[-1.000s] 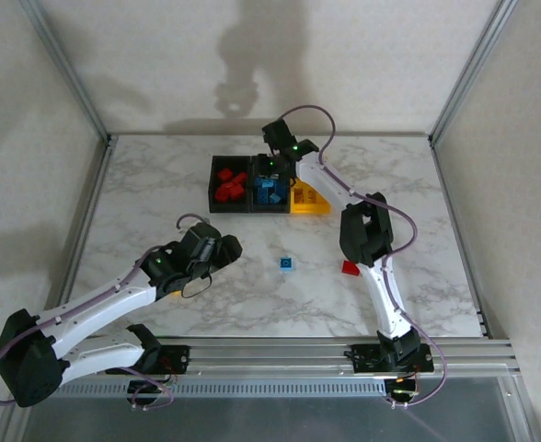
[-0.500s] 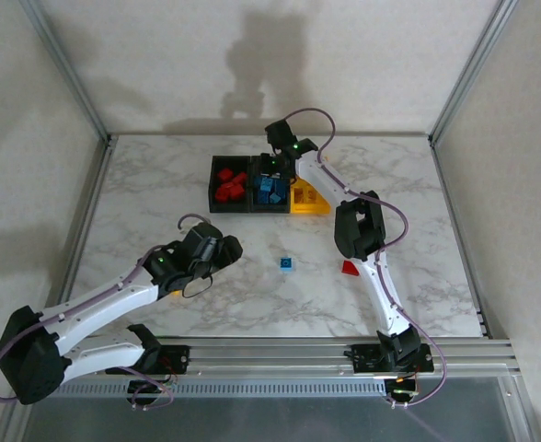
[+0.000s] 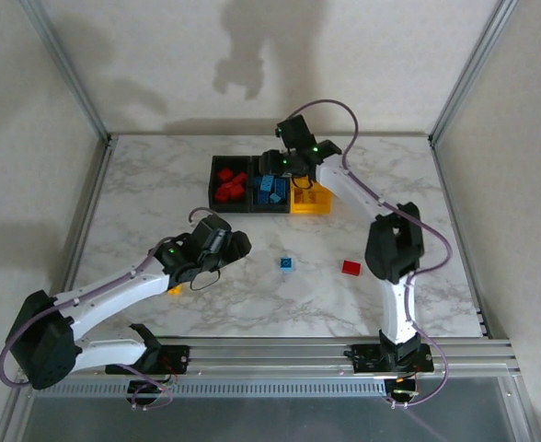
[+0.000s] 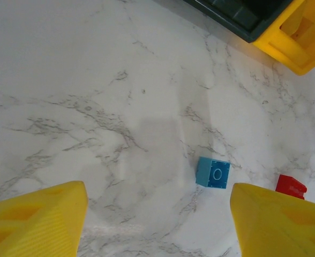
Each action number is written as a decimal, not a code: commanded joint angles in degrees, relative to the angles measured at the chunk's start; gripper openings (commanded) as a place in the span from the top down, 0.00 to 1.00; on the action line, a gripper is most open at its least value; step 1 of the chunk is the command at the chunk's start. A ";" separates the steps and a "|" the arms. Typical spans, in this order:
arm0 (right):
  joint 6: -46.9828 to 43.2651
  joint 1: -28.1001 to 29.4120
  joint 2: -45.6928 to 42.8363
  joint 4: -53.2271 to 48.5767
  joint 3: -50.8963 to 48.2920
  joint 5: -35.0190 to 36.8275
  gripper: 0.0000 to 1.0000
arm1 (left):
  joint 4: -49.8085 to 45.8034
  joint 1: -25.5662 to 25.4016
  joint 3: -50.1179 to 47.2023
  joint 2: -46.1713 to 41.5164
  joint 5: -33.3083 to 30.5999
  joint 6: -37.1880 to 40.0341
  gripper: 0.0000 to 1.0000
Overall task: Sort the legos into containers by color
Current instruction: Place the lego in the container, then pick up the lego from the center of the table.
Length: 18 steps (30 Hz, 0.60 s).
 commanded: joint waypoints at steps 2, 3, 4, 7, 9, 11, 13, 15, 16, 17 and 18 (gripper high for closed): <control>0.38 1.69 -8.71 2.66 -14.31 1.59 0.44 | 4.56 0.41 -0.09 1.78 3.76 0.13 0.30; 1.39 1.92 -11.08 3.77 -17.79 1.09 0.44 | 5.00 0.33 -0.43 1.91 4.28 0.12 0.30; 2.21 2.09 -12.99 4.93 -21.51 0.42 0.44 | 5.32 0.34 -0.83 1.81 4.75 0.12 0.30; 4.32 3.55 -16.57 5.37 -29.61 0.95 0.44 | 6.37 0.40 -2.56 1.15 6.38 -0.18 0.30; 5.85 4.95 -17.81 5.21 -33.42 1.57 0.42 | 8.06 0.49 -4.47 0.48 7.93 -1.21 0.30; 7.15 5.98 -18.44 5.22 -36.42 1.34 0.41 | 8.02 0.44 -5.73 -0.16 8.38 -1.99 0.29; 8.46 8.34 -18.45 5.30 -39.04 1.45 0.40 | 7.02 0.41 -6.87 -1.42 7.81 -2.33 0.30; 9.50 9.62 -17.96 5.91 -41.43 1.16 0.40 | 6.21 0.49 -8.10 -3.26 6.68 -2.76 0.29; 9.98 10.15 -17.70 6.06 -42.23 1.54 0.40 | 5.99 0.48 -8.67 -4.11 6.21 -3.06 0.29; 10.43 10.53 -17.22 6.06 -42.73 1.63 0.40 | 5.97 0.50 -9.17 -4.78 5.91 -3.35 0.29; 10.77 10.83 -16.84 6.01 -43.10 1.42 0.40 | 5.81 0.50 -9.48 -5.28 5.77 -3.58 0.29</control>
